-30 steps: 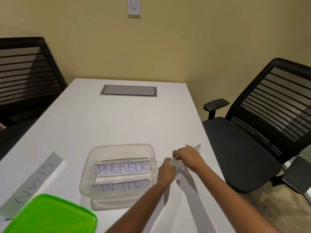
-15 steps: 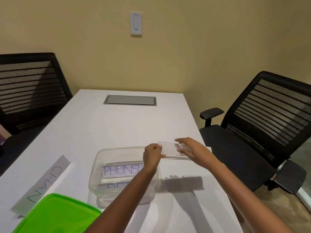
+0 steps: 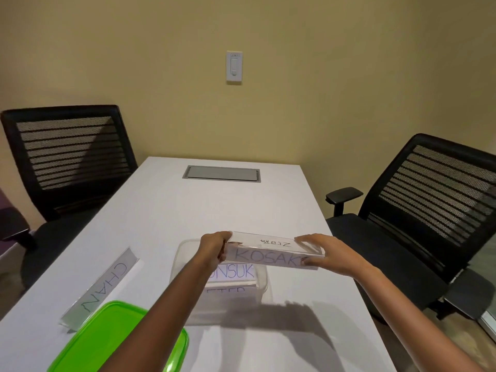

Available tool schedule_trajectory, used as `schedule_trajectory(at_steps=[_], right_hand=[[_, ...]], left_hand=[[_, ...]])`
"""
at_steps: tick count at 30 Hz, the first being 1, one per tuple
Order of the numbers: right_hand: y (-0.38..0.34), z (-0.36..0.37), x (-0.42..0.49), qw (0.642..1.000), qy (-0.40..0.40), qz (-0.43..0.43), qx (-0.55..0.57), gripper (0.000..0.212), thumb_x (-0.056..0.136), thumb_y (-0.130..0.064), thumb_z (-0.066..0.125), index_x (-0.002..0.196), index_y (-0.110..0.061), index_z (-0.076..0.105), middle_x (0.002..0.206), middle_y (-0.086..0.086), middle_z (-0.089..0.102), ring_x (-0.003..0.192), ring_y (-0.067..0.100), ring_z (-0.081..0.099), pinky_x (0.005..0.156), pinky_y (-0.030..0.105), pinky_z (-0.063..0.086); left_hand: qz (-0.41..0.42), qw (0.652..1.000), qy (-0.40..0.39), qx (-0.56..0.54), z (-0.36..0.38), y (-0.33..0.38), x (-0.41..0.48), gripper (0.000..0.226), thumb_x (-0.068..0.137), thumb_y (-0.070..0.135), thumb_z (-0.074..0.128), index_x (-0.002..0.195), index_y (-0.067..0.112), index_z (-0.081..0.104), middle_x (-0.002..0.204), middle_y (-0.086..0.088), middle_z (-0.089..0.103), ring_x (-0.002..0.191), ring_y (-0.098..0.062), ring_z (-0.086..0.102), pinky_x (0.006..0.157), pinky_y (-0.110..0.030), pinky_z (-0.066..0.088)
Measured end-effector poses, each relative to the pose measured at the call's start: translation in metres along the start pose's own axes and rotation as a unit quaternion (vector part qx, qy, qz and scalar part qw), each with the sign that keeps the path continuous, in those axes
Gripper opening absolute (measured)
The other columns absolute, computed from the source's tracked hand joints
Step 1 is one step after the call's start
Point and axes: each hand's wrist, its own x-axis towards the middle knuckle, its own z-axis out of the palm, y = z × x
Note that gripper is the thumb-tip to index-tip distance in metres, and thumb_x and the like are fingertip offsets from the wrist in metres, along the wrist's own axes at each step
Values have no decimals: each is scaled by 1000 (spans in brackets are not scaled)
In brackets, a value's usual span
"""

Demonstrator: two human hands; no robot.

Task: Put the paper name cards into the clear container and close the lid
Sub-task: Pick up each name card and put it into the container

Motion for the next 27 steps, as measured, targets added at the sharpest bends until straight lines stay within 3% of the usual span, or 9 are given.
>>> schedule_trajectory(at_steps=[3,7,10,14,16,21,23,27], right_hand=[[-11,1,1,999,5,-12,44,50,84,-37,65,131,-28,51,136,-4,56,119,14,53,93,25,42],[-28,1,4,988,0,-24,153,28,86,-30,64,114,-30,61,118,-1,67,94,3,63,71,5,49],[-42,1,9,979,-10,-23,200,18,86,-25,64,96,-40,61,102,-6,70,84,-6,66,70,3,50],[-53,8,20,970,-31,-23,241,20,86,-18,65,91,-38,65,94,-10,71,77,-9,68,69,6,52],[-56,13,25,966,-41,-23,253,21,86,-16,65,91,-36,66,94,-12,71,78,-8,69,68,8,52],[-65,24,37,961,-65,-31,268,16,81,-21,67,91,-33,67,93,-15,71,80,-6,70,66,7,52],[-66,28,44,959,-66,-30,273,17,83,-18,67,92,-32,68,94,-12,71,79,-6,70,66,7,52],[-64,37,59,965,-56,-28,256,18,86,-16,64,103,-24,66,103,-2,70,88,4,68,75,13,53]], left_hand=[[24,1000,9,0,-10,3,-5,30,95,12,44,65,10,47,61,-5,36,51,-15,28,47,-22,24],[78,994,22,73,-26,6,-11,23,99,28,41,90,10,52,81,-5,49,80,-22,45,59,-25,34],[143,981,-7,129,-44,2,-12,23,96,30,49,93,11,61,88,-5,55,83,-20,48,59,-23,36],[220,930,-14,295,-72,-2,-5,33,85,26,66,112,7,66,111,-13,64,92,-18,55,63,-21,42],[245,888,-29,389,-86,-1,0,38,80,27,72,113,9,66,116,-12,61,100,-21,58,78,-25,46],[195,830,-121,509,-102,8,9,56,78,30,74,129,15,55,133,-6,54,126,-23,49,97,-27,40],[165,810,-153,542,-102,12,15,64,77,34,74,133,14,50,137,-5,52,127,-24,49,104,-32,40],[144,791,-167,570,-99,18,31,61,78,36,73,129,9,53,134,-9,55,122,-26,52,100,-34,43]])
